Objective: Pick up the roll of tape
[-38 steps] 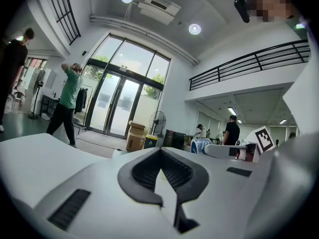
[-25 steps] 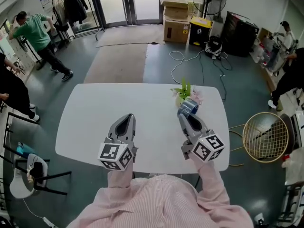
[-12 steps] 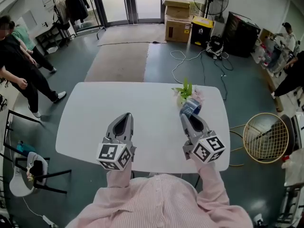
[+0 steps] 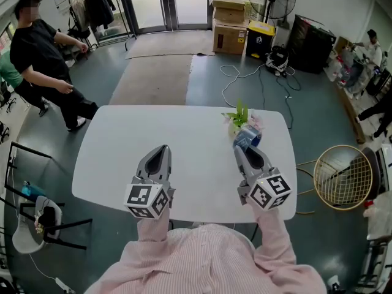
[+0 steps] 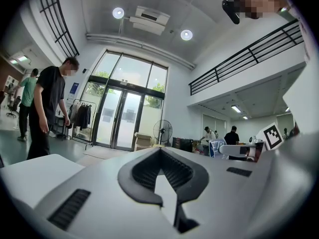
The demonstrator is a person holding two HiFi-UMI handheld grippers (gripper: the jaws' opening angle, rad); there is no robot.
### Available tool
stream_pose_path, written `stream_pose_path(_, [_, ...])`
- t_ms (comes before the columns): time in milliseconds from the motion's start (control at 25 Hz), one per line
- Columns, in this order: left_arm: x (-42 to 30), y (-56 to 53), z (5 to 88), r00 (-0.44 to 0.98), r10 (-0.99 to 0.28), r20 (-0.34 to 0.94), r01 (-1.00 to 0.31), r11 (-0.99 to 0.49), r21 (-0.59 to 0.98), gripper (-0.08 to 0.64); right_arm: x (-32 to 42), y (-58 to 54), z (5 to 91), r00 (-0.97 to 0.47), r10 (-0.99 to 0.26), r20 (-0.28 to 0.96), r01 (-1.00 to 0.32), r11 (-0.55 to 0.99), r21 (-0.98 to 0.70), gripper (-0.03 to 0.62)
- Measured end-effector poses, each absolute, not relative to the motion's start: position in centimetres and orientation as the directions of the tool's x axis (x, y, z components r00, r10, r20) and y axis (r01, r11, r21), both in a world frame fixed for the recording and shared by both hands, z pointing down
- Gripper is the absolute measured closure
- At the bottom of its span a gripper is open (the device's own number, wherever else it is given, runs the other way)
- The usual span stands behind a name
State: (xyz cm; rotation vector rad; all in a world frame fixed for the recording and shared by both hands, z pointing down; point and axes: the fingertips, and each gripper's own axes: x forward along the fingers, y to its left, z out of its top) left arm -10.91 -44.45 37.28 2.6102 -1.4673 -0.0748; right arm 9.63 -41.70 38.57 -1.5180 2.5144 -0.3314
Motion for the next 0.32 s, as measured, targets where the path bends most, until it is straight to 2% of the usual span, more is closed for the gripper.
stream_pose_path(320, [-10.95,-44.60,37.47,0.519,-0.854,0.044,-0.849,-0.508,0.145,0.560,9.74,-41.76,38.41,-0.456,-0.890,-0.030,-0.855,0.447,-0.265,0.543])
